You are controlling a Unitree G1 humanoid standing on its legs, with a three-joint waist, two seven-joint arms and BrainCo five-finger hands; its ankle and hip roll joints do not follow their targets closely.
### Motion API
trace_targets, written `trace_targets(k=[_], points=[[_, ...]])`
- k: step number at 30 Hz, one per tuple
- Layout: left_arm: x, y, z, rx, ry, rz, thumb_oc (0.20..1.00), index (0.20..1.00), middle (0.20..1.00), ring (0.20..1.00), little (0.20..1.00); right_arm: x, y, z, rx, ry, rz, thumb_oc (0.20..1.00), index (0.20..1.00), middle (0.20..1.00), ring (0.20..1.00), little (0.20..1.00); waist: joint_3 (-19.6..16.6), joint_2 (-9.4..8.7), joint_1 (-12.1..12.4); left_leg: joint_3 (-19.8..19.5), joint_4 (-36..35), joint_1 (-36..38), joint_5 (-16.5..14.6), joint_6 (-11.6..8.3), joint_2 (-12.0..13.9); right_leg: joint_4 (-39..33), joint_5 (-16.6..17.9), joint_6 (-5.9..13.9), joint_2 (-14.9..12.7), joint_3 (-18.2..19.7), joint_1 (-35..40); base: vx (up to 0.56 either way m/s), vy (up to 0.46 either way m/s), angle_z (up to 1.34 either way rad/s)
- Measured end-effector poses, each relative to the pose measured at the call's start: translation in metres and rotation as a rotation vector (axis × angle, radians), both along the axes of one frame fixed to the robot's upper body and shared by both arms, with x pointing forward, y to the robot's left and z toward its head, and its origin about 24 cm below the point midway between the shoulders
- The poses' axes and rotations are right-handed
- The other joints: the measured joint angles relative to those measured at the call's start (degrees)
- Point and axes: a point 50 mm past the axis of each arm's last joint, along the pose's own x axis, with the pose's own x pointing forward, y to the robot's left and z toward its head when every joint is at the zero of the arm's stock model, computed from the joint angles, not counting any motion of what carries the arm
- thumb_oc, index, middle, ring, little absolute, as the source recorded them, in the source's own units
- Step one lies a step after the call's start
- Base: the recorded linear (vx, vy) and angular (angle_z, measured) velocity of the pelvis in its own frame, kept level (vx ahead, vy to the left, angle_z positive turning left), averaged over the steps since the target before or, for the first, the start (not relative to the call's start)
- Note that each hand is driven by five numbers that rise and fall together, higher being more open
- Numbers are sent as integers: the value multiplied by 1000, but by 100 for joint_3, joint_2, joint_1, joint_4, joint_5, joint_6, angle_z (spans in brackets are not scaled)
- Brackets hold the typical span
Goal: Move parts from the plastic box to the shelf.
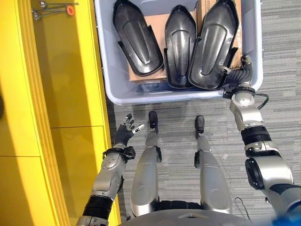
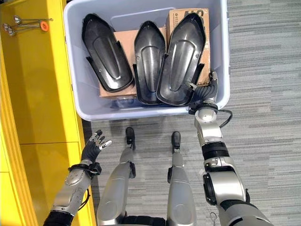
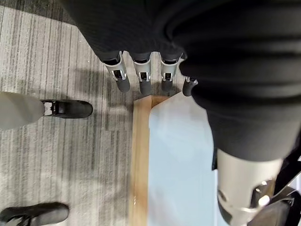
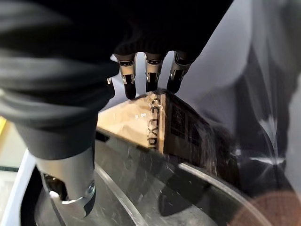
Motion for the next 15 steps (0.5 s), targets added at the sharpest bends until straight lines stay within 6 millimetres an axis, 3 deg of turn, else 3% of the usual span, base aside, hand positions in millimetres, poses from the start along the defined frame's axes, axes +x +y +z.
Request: trace_targets(k=[7,8,9,10,15], points=[[0,-2,1,-5,-5,-2,1000,1000,1000,1000,1000,12,-15,-1,-10,42,-70,1000,1000,1000,1000,1000,0,-1,47,-113,0,-210,15,3,-6,1,1,1,5,-76,-149,19,21,6],[0,-2,1,-6,-5,-3,1000,1000,1000,1000,1000,13,-16,-3,-9,49,-78,555,555,555,555,555,0,-1,46,-133,0,-239,23,10,-4,1,6,3,8,-84,-164,11,31,10],[0,-2,1,-6,-5,-2,1000,1000,1000,1000,1000,16,-16,0,7,45,-89,200,200,200,200,200,0,-1,45,-141,0,-278,32,27,-6,0,23,1,6,-93,-192,7,30,7],[1,-1,1,-6,-6,0,1000,1000,1000,1000,1000,18,-18,9,25,21,-94,200,200,200,200,200,0,-1,31,-145,0,-308,48,23,-7,1,41,6,7,-99,-215,9,30,2],[3,-5,12,-24,-55,-2,1000,1000,1000,1000,1000,25,-25,17,27,61,-110,200,200,200,200,200,-6,-4,15,-216,0,-350,107,21,-7,1,62,-2,12,-143,-232,0,32,3]])
